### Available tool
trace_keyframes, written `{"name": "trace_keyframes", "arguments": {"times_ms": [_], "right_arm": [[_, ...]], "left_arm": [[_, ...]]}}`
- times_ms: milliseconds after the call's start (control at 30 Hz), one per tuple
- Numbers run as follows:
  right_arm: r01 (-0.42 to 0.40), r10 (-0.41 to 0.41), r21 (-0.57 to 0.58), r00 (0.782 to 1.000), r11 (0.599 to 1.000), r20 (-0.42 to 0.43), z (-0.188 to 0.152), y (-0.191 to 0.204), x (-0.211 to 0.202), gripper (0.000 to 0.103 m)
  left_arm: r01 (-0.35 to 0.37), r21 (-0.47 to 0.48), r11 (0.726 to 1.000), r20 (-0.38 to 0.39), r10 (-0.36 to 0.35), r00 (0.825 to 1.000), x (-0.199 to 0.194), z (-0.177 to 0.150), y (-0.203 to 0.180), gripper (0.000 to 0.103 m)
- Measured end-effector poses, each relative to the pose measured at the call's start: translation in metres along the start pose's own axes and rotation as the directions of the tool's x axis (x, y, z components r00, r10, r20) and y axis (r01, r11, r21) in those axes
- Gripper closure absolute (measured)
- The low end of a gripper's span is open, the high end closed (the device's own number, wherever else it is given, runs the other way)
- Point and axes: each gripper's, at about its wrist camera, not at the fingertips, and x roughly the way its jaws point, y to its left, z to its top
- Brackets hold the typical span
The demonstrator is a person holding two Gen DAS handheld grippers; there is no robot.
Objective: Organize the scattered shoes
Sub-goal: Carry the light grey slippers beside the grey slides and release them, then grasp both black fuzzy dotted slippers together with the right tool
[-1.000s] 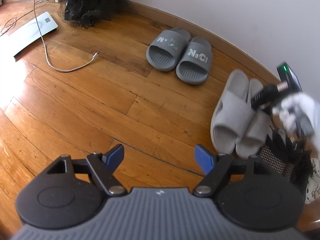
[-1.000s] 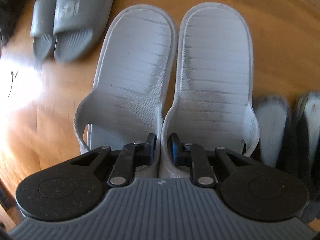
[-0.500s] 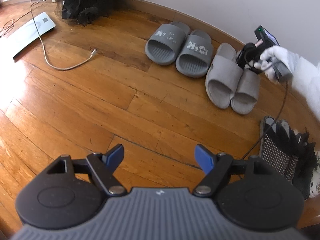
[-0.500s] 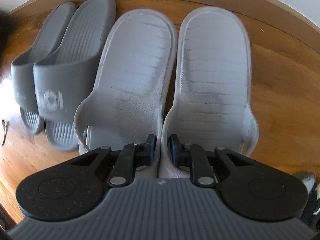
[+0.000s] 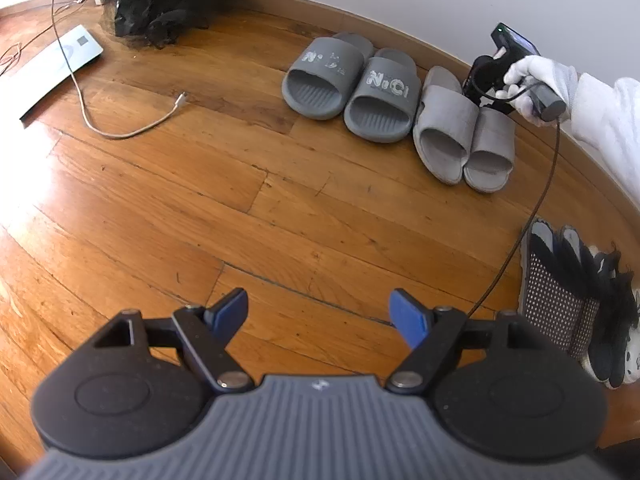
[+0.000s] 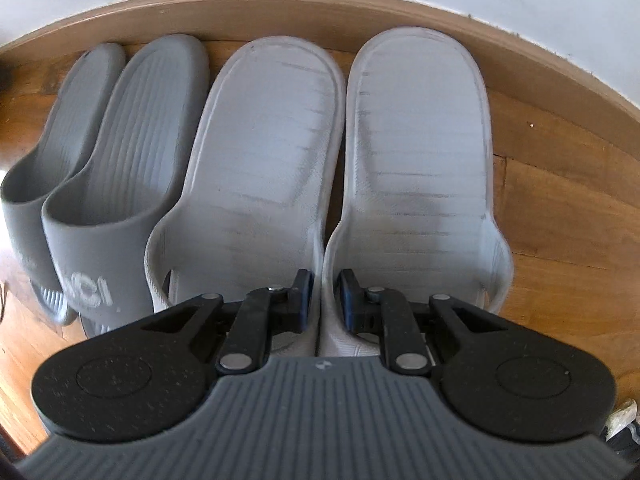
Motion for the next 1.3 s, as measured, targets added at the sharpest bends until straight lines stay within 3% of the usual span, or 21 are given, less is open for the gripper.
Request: {"name": "trace_keyframes", "arguments": {"times_ms": [167,400,500,600,767,967,1167,1300], "right_arm": [[0.006,-0.006,0.021,1.0,1.0,-0.003,0.007,0.008,0.012,0.082],[-0.105,0.101,0.042,0.99,0.994,0.098,0.01,0.006,-0.014,0.064],[-0.174,0.171,0.013,0.977,0.985,0.129,-0.028,-0.066,-0.065,0.06],[-0.209,0.212,-0.041,0.97,0.977,0.122,-0.077,-0.105,-0.104,0.056],[-0.148,0.154,-0.072,0.985,0.986,0.077,-0.152,-0.152,-0.129,0.047],[-0.027,0.025,-0.04,0.998,0.999,-0.049,-0.23,-0.206,-0.092,0.046],[0.052,-0.054,-0.043,0.997,0.998,-0.051,-0.251,-0.221,-0.057,0.044],[0.037,-0.038,-0.024,0.997,0.999,-0.07,-0.254,-0.222,-0.046,0.044]], "left_arm": [[0.017,0.022,1.0,0.003,-0.017,1.0,-0.001,-0.002,-0.005,0.027],[0.03,0.016,0.999,0.011,-0.03,0.999,-0.004,-0.003,-0.005,0.027],[0.045,0.024,0.999,0.016,-0.045,0.999,-0.006,-0.003,-0.007,0.027],[0.056,0.031,0.998,0.02,-0.056,0.998,-0.006,-0.003,-0.011,0.027],[0.068,0.036,0.997,0.019,-0.069,0.997,-0.006,-0.003,-0.014,0.027],[0.076,0.054,0.996,0.01,-0.076,0.997,-0.005,-0.005,-0.019,0.027],[0.07,0.056,0.996,0.001,-0.07,0.998,-0.002,-0.005,-0.02,0.027],[0.066,0.057,0.996,-0.009,-0.066,0.998,0.001,-0.006,-0.021,0.027]]}}
